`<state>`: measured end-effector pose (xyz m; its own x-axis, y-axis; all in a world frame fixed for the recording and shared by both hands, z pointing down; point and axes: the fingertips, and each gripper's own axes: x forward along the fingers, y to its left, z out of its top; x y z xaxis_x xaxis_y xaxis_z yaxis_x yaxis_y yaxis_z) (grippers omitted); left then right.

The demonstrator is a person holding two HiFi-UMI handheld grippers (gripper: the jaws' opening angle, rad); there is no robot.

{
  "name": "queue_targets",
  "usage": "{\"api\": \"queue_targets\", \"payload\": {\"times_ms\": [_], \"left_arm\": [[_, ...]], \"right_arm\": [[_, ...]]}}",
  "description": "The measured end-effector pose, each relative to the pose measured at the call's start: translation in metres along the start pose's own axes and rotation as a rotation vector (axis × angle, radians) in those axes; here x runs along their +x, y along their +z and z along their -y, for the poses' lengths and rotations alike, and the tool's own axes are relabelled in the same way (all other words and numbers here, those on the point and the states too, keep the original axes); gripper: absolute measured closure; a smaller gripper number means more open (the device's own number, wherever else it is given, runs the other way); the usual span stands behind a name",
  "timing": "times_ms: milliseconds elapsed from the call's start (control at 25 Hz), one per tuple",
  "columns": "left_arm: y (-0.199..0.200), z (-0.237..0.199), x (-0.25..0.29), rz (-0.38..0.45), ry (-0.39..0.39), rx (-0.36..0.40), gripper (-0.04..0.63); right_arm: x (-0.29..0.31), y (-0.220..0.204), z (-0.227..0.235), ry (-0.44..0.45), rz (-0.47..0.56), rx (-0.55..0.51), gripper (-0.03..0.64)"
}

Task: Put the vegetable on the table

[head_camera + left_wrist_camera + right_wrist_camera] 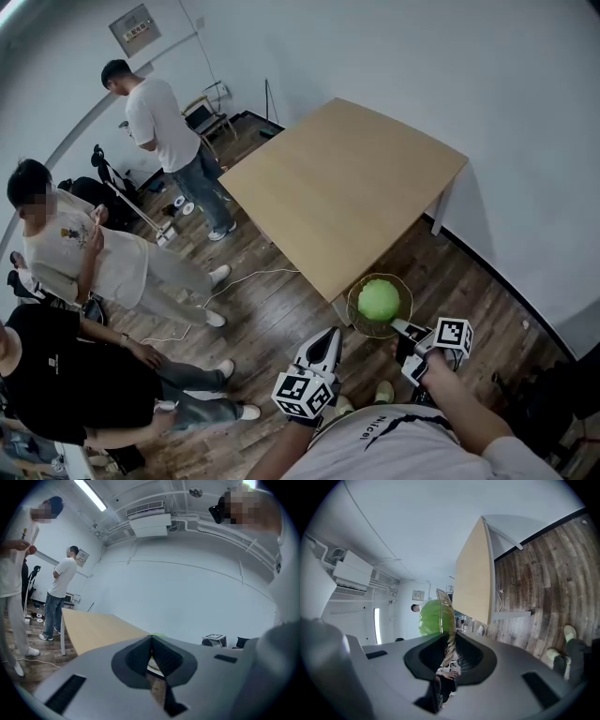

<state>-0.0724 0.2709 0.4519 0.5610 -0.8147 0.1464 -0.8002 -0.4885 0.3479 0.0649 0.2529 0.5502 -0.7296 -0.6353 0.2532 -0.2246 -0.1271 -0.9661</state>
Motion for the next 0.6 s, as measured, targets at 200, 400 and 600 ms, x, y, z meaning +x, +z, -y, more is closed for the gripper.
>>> {"api": "queue_targets", "payload": {"times_ms": [200, 400, 600], "left_arm": [[-0.002, 0.001, 0.013, 0.002, 0.003, 0.003, 0.583], [-0.01, 0.01, 0.026, 0.0, 0.039, -0.013, 0.583], [-0.008, 0.005, 0.041, -0.009, 0.064, -0.032, 0.583]], "right_arm": [[0.0, 0.014, 0.007, -0.009, 0.009, 0.01, 0.56], [-0.01, 0.03, 0.017, -0.001, -0.008, 0.011, 0.56], [-0.001, 0.044, 0.016, 0.006, -0.024, 0.013, 0.56]]}}
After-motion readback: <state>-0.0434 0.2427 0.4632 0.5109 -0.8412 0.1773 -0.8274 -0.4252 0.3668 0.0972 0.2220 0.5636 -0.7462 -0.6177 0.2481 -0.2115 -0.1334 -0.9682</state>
